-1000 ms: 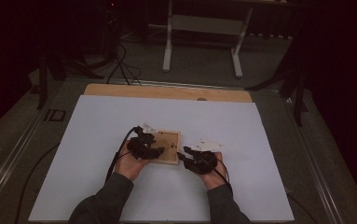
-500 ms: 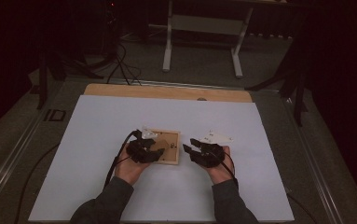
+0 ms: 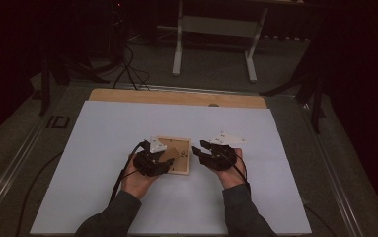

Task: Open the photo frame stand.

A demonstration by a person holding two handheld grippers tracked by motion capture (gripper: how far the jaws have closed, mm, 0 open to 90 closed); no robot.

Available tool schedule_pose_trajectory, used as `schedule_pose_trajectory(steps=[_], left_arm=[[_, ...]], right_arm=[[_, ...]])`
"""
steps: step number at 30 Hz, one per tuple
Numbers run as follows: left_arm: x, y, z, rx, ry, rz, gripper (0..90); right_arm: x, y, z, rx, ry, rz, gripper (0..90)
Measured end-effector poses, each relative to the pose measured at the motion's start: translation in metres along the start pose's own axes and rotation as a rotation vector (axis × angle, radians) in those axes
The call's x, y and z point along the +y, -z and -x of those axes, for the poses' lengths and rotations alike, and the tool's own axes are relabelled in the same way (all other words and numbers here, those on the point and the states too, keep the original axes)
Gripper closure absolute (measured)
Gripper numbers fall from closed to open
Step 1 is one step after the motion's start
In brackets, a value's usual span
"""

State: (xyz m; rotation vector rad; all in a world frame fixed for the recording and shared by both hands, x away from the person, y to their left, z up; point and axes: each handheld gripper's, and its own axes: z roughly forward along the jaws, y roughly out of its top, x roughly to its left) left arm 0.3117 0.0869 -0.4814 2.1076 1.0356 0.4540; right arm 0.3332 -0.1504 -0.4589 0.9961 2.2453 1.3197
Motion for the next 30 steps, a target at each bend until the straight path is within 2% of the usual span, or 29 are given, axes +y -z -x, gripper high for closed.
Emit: schedule_pose_trajectory(steps=[11,30], left_arm=[[-0.004,0.002,0.005,0.025,-0.022,0.023,53.0],[-0.012,0.005,0.012,0.055,-0.064,0.057,52.9]], right_arm=[[0.002,-0.009,0.006,0.003,-0.028,-0.01,56.9],[-0.003,-0.038,0.014,0.049,-0.061,-0.092,52.7]])
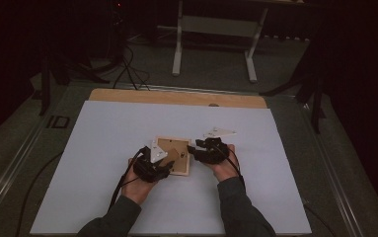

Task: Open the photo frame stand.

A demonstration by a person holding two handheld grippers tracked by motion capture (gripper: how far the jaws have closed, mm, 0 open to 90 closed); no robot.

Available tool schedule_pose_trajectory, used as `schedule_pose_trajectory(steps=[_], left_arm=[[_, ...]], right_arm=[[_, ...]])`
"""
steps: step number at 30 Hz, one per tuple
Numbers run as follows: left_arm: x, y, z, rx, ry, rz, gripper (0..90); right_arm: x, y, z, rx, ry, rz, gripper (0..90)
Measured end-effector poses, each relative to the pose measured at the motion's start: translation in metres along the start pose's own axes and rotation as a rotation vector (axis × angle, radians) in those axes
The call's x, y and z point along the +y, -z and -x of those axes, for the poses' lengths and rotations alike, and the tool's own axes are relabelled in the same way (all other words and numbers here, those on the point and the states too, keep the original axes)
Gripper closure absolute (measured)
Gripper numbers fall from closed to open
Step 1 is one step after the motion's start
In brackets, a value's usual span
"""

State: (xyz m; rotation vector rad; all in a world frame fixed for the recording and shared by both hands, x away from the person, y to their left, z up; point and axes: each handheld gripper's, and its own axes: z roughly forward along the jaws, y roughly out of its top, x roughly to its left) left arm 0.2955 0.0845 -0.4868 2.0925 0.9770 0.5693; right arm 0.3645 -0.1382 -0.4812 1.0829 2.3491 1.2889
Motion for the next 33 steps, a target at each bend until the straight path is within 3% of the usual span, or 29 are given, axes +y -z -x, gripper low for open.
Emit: schedule_pose_trajectory(steps=[7,14,22,26,33], left_arm=[[-0.001,0.001,0.002,0.006,-0.015,0.011,52.9],[-0.003,0.001,0.002,0.008,-0.032,0.016,52.9],[-0.006,0.002,0.003,0.015,-0.044,0.025,52.8],[-0.008,0.002,0.002,0.013,-0.035,0.03,52.7],[-0.01,0.004,0.003,0.015,-0.066,0.045,52.7]], right_arm=[[0.001,-0.007,0.002,0.019,-0.009,-0.022,49.4],[0.004,-0.014,0.011,0.059,-0.056,-0.037,45.4],[0.005,-0.025,0.012,0.104,-0.072,-0.074,39.8],[0.006,-0.029,0.014,0.12,-0.085,-0.084,39.3],[0.007,-0.036,0.017,0.167,-0.111,-0.095,39.4]])
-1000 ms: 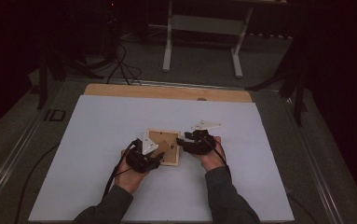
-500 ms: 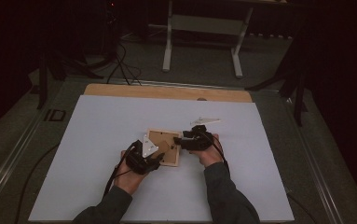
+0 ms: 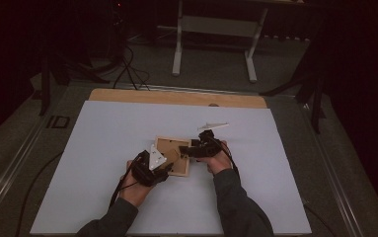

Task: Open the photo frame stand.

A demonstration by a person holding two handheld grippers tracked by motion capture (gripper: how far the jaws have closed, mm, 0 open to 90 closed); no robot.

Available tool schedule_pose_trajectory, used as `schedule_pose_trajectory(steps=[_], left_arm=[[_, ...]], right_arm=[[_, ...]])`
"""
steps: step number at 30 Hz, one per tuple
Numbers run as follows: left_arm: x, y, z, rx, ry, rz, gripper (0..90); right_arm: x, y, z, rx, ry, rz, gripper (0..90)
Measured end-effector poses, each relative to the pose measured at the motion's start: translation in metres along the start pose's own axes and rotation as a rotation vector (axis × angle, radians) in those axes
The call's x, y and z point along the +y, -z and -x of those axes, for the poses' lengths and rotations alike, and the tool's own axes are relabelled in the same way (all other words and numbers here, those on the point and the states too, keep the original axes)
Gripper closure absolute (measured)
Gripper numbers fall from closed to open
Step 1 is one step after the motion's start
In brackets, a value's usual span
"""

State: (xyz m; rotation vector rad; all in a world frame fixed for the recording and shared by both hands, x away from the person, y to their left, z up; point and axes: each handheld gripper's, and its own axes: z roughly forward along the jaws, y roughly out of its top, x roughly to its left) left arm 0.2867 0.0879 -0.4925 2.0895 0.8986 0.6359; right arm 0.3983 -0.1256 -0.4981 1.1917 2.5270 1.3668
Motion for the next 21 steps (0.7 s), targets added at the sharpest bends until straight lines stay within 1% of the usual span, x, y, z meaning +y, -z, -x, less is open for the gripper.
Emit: schedule_pose_trajectory(steps=[4,8,12,16,18,21], left_arm=[[-0.001,0.001,0.0,-0.004,-0.002,0.004,52.7],[-0.001,0.001,-0.001,-0.011,-0.015,0.003,52.6],[-0.002,0.002,-0.003,-0.027,-0.014,-0.002,52.6],[-0.002,0.002,-0.003,-0.03,-0.017,-0.004,52.5],[-0.002,0.002,-0.004,-0.038,-0.02,-0.011,52.6],[-0.003,0.001,-0.005,-0.047,-0.012,-0.024,52.7]], right_arm=[[0.0,0.001,0.002,0.016,-0.015,0.006,41.9],[0.0,0.004,0.003,0.023,-0.011,0.007,44.0],[0.0,0.007,0.005,0.038,-0.019,0.013,46.1],[0.0,0.008,0.006,0.051,-0.029,0.014,47.8],[0.0,0.009,0.007,0.059,-0.033,0.018,48.8],[0.0,0.011,0.007,0.063,-0.035,0.024,50.1]])
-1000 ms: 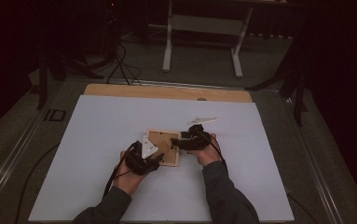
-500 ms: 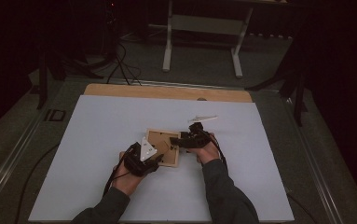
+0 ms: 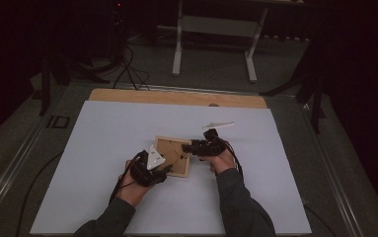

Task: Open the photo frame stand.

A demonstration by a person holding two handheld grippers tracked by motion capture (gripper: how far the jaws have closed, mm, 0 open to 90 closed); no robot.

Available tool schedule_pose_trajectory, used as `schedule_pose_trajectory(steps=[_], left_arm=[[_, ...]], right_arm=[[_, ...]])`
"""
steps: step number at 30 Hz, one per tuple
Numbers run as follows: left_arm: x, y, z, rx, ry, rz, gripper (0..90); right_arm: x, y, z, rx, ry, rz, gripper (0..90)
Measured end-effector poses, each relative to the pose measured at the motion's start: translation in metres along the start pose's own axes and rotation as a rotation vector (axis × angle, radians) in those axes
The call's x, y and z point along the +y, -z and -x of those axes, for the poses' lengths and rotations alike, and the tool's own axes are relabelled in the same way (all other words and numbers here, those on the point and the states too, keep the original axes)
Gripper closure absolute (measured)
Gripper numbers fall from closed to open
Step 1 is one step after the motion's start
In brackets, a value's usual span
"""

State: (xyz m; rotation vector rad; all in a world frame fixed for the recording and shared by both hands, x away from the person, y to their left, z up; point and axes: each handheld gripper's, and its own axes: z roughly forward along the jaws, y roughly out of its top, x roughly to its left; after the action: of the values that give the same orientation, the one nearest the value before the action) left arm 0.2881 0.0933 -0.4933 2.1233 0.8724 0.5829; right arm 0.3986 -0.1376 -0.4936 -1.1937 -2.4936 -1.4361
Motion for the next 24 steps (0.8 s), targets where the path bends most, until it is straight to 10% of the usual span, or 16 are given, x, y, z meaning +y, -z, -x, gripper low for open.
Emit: schedule_pose_trajectory(steps=[24], left_arm=[[-0.001,-0.007,-0.005,-0.088,0.1,-0.074,56.5]], right_arm=[[0.002,0.012,-0.021,-0.03,0.114,0.023,54.3]])
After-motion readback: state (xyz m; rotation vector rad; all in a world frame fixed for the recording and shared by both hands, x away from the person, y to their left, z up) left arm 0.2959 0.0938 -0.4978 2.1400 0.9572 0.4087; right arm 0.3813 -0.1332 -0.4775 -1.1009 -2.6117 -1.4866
